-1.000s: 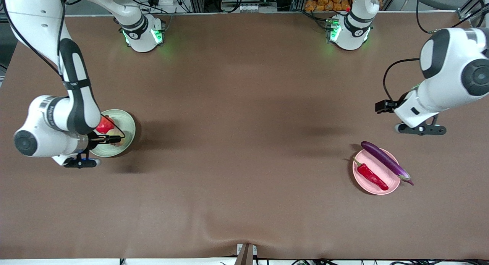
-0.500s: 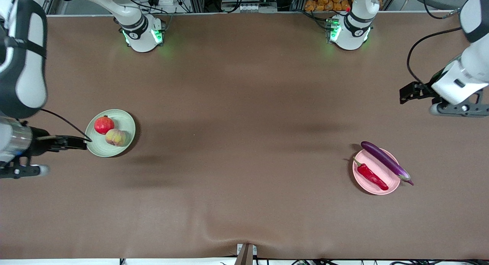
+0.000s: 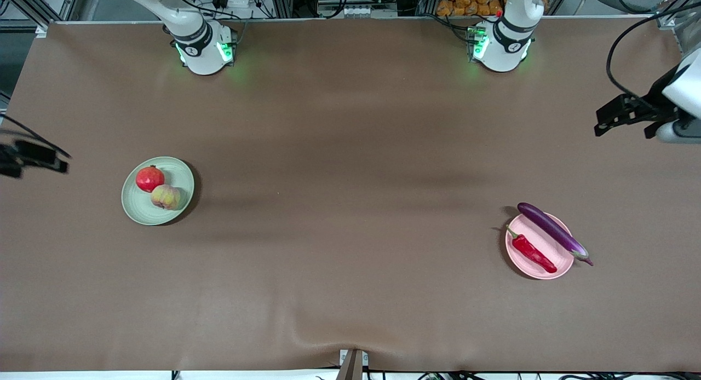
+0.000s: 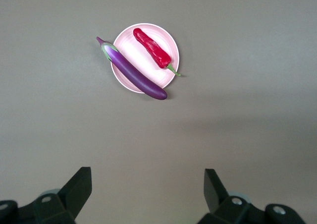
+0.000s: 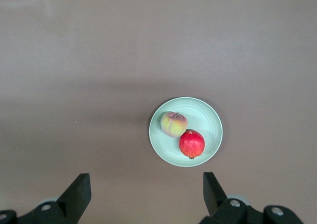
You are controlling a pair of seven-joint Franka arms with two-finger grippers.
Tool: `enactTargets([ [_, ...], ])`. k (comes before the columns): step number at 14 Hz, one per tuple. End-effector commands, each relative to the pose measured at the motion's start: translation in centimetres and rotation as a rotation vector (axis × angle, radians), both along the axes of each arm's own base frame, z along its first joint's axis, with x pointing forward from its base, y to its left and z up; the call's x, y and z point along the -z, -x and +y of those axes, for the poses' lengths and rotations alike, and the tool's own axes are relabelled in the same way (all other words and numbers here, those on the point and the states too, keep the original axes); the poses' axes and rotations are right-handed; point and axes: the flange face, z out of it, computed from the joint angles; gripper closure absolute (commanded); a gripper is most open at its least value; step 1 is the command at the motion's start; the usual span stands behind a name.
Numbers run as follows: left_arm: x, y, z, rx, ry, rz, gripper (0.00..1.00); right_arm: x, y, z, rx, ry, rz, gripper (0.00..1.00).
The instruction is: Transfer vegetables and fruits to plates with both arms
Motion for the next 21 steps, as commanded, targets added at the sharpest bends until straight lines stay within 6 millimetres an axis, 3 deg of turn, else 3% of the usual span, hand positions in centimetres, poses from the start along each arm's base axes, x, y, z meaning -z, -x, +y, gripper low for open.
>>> enactTargets([
  [1,-1.5,-0.1,-0.7,0.000,0.012,0.021,0.00,-2.9,4.3,0.6,0.033,0.013,0.004,0.00],
  [4,-0.6,0.4,-1.4,-0.018,0.003,0.079,0.00,-1.7,9.4,0.6,0.034,0.072,-0.015,0.00],
  [5,-0.3,0.5,-1.5,-0.083,-0.002,0.094,0.00,-0.3,10.4,0.8,0.028,0.074,-0.021,0.00],
  [6,0.2,0.2,-1.4,-0.117,-0.003,0.102,0.00,-0.1,11.0,1.7,0.013,0.076,-0.031,0.00],
  [8,0.4,0.0,-1.3,-0.095,-0.003,0.105,0.00,-1.0,10.5,2.4,-0.009,0.092,-0.053,0.00],
  [10,0.5,-0.1,-1.2,-0.026,-0.003,0.105,0.00,-2.2,8.7,1.8,-0.016,0.198,-0.050,0.00],
  [12,0.5,-0.1,-1.0,0.033,-0.009,0.104,0.00,-2.7,7.8,1.8,-0.010,0.198,-0.002,0.00],
  [21,0.5,-0.2,-0.9,0.070,-0.032,0.095,0.00,-2.9,8.0,1.7,0.008,0.126,-0.015,0.00],
])
